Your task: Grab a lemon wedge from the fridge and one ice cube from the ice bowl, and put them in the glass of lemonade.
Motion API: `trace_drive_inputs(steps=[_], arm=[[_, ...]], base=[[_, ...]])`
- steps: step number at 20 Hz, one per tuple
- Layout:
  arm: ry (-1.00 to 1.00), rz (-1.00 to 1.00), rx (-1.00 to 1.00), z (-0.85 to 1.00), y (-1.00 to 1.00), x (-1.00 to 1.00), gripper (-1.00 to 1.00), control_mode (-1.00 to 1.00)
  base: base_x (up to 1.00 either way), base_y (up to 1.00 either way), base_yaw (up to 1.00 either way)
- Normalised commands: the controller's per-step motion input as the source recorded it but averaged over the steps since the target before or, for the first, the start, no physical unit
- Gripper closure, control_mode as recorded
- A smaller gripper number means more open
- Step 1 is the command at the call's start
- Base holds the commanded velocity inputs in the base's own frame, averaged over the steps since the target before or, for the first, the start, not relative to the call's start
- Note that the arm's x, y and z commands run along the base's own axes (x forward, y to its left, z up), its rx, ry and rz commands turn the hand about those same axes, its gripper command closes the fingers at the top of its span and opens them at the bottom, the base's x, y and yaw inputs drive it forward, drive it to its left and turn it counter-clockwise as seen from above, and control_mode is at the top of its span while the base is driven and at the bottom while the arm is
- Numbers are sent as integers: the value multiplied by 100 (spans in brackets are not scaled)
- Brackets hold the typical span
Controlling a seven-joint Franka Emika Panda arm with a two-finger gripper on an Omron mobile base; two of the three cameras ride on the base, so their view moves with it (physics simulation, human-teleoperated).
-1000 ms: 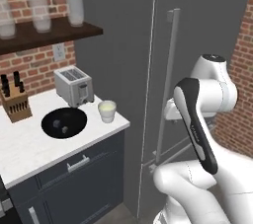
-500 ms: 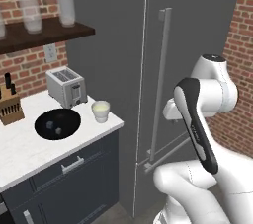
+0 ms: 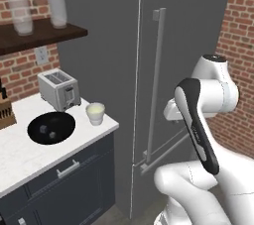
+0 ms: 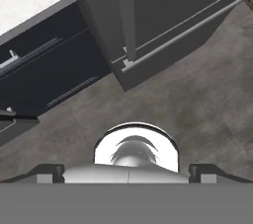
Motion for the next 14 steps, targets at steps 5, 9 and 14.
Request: trace_drive_inputs(steps=[5, 9, 14], arm=[[-2, -4, 0, 0, 4, -9, -100, -100], [-29, 0, -2, 10, 0, -29, -100, -100], [-35, 3, -14, 68, 0, -24, -100, -100]], base=[[-5, 5, -5], [0, 0, 0], [0, 0, 0]])
